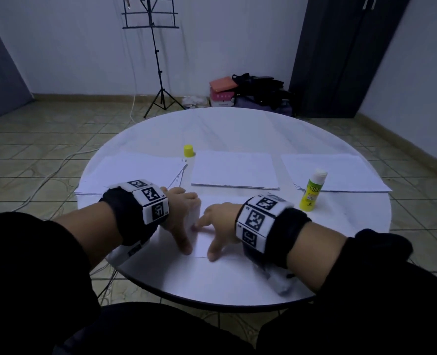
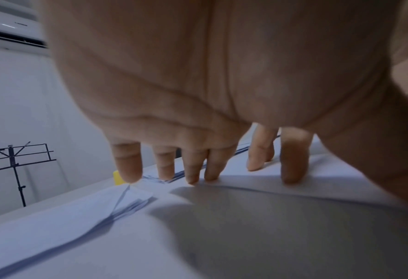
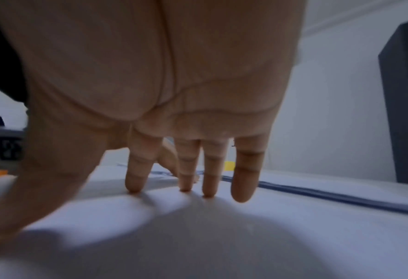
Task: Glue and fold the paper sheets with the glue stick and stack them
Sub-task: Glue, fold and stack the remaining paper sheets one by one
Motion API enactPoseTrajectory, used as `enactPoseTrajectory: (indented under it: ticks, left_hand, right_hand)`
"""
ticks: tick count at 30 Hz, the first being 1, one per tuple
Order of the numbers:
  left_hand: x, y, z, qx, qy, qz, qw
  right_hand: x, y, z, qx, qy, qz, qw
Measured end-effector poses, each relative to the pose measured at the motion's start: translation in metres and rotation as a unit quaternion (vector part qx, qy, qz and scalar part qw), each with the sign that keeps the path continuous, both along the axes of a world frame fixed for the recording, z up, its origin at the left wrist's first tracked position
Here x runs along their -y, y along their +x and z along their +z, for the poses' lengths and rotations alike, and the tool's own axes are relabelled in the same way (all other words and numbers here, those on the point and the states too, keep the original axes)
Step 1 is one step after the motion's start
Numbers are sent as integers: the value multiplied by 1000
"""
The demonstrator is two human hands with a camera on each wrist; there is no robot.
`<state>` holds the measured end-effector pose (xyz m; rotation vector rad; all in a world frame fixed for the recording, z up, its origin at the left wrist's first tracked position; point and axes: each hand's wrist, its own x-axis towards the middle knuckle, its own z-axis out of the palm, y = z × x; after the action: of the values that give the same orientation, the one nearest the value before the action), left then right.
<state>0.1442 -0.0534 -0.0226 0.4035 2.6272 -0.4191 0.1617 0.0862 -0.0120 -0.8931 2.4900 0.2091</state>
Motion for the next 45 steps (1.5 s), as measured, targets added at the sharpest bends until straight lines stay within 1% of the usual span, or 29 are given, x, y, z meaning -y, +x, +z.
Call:
enactPoseTrajectory:
  ticks: [4,8,11,14,18,20,21,23,25,28,30,32,33,34,35,36,37,38,39,41,45]
  left_hand:
    - [2,2,3,0,21,6,1000]
    - [-1,1,5,6,8,6,1000]
    - [-3,0,6,14,0,14,1000]
    - [-3,0,7,20,0,22,1000]
    - [-6,-1,8,32,-2,31,999]
    - [-5,-3,7,32,21,47,998]
    - [-4,-5,7,27,49,61,997]
    - [-2,-6,10,36,121,118,985]
    - [1,-7,12,58,189,168,966]
    - [7,-7,13,96,265,212,936]
    - [9,-3,11,88,327,237,911]
    - [10,4,11,68,391,273,876]
    - [10,8,10,62,398,282,871]
    - [9,12,8,58,388,278,877]
    - [8,16,8,53,357,267,894]
    - [7,17,8,40,300,242,922]
    - [5,19,8,20,229,200,952]
    - [2,20,7,-2,168,153,974]
    - [-1,20,7,-15,132,121,984]
    - [-7,18,9,-16,103,88,991]
    - [-11,9,12,5,81,88,993]
  right_hand:
    - [-43,-12,3,3,28,-54,998]
    - [-94,-18,5,9,44,-119,992]
    - [-119,-16,3,12,56,-146,988]
    - [-130,-13,1,10,64,-149,987]
    - [-126,-11,4,1,84,-143,986]
    - [-121,-13,6,1,97,-144,985]
    - [-119,-14,8,1,104,-142,984]
    - [-115,-15,11,3,118,-134,984]
    - [-113,-15,13,1,126,-135,983]
    - [-112,-12,12,-1,135,-145,980]
    - [-114,-10,11,3,125,-156,980]
    - [-115,-8,12,11,109,-168,980]
    - [-115,-6,13,16,103,-172,980]
    - [-115,-3,14,18,102,-175,979]
    - [-114,-1,15,18,104,-174,979]
    - [-114,0,15,19,107,-174,979]
    - [-113,1,15,18,109,-173,979]
    - [-111,1,15,17,110,-172,979]
    - [-110,2,15,18,112,-171,979]
    - [-108,2,14,17,113,-167,979]
    - [-108,3,13,22,107,-166,980]
